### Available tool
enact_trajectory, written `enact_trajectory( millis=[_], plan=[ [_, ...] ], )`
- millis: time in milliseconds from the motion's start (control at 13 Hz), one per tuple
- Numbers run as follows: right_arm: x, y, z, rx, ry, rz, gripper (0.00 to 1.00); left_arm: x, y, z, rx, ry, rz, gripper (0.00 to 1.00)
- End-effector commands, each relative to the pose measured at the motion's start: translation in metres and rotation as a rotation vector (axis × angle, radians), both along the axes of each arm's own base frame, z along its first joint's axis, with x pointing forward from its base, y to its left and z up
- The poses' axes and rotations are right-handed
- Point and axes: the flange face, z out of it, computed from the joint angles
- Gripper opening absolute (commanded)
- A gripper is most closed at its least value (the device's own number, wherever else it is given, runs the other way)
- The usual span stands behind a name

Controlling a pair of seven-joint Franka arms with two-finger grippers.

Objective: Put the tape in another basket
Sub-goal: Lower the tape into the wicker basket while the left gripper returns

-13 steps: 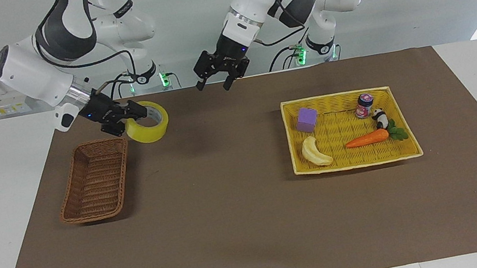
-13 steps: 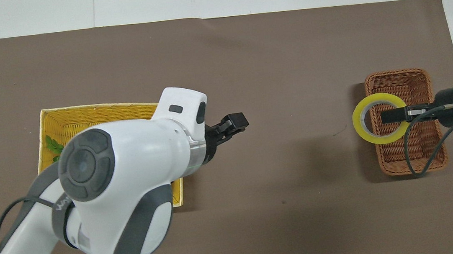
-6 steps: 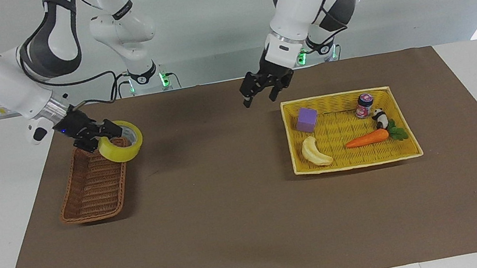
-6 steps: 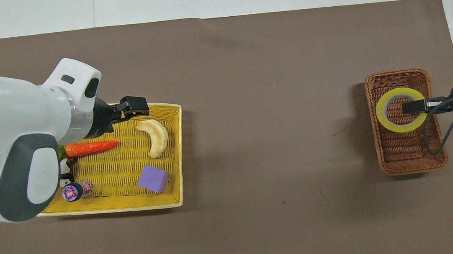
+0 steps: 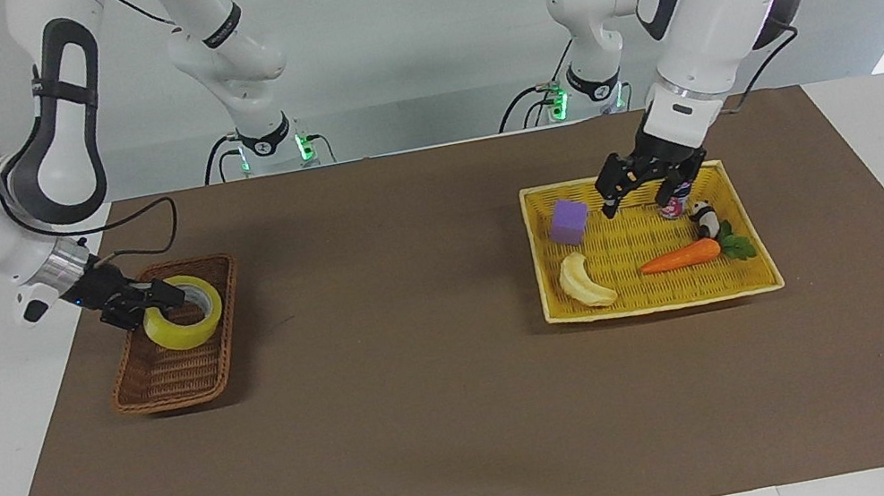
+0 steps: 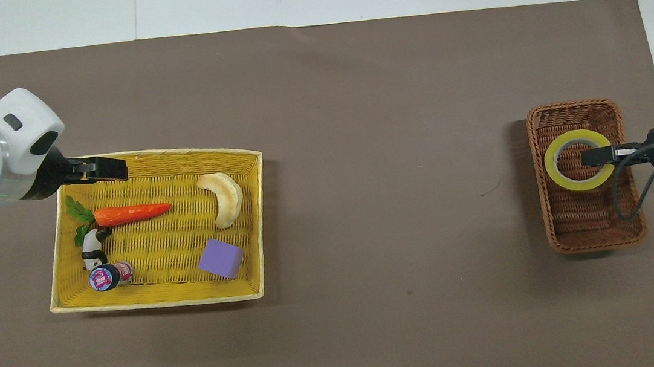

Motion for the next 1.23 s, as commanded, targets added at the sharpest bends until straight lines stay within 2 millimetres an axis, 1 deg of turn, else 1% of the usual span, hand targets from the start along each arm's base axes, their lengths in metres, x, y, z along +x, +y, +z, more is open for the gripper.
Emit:
enact_trajectory(
  millis=[0, 77, 154, 231, 308, 385, 462, 538, 692, 846, 923, 1000, 1154],
  plan=[
    [0.0, -0.01, -0.003, 0.011, -0.031, 0.013, 0.0, -0.001, 0.026, 0.033, 0.12, 0.014, -0.062, 1.0],
    [-0.003, -0.01, -0.007, 0.011, -0.031, 0.028, 0.0, -0.001, 0.033, 0.046, 0.169, 0.015, -0.083, 1.0],
    [-0.005, -0.011, -0.011, 0.013, -0.03, 0.039, 0.0, -0.001, 0.042, 0.059, 0.175, 0.022, -0.091, 1.0],
    [-0.007, -0.014, -0.018, 0.017, -0.022, 0.035, 0.0, -0.005, 0.045, 0.072, 0.162, 0.05, -0.079, 1.0],
    [-0.008, -0.016, -0.021, 0.019, -0.019, 0.033, 0.0, -0.011, 0.045, 0.082, 0.138, 0.085, -0.069, 1.0],
    [-0.008, -0.017, -0.022, 0.011, -0.022, 0.028, 0.2, -0.014, 0.045, 0.083, 0.138, 0.092, -0.069, 1.0],
    [-0.01, -0.016, -0.027, 0.003, -0.023, 0.024, 0.75, -0.016, 0.044, 0.081, 0.14, 0.099, -0.079, 1.0],
    [-0.011, -0.015, -0.028, 0.002, -0.022, 0.02, 1.0, -0.017, 0.044, 0.08, 0.14, 0.105, -0.079, 1.0],
    [-0.012, -0.017, -0.027, 0.009, -0.016, 0.026, 1.0, -0.018, 0.044, 0.08, 0.14, 0.112, -0.073, 1.0],
    [-0.016, -0.029, -0.021, 0.029, -0.02, 0.022, 1.0, -0.018, 0.043, 0.08, 0.14, 0.113, -0.073, 1.0],
    [-0.014, -0.032, -0.017, 0.03, -0.035, 0.03, 1.0, -0.018, 0.043, 0.08, 0.142, 0.115, -0.073, 1.0],
    [-0.008, -0.031, -0.008, 0.021, -0.052, 0.035, 1.0, -0.018, 0.044, 0.081, 0.142, 0.113, -0.072, 1.0],
    [0.009, -0.026, 0.016, -0.015, -0.098, 0.047, 1.0, -0.018, 0.044, 0.08, 0.14, 0.115, -0.072, 1.0]
  ],
)
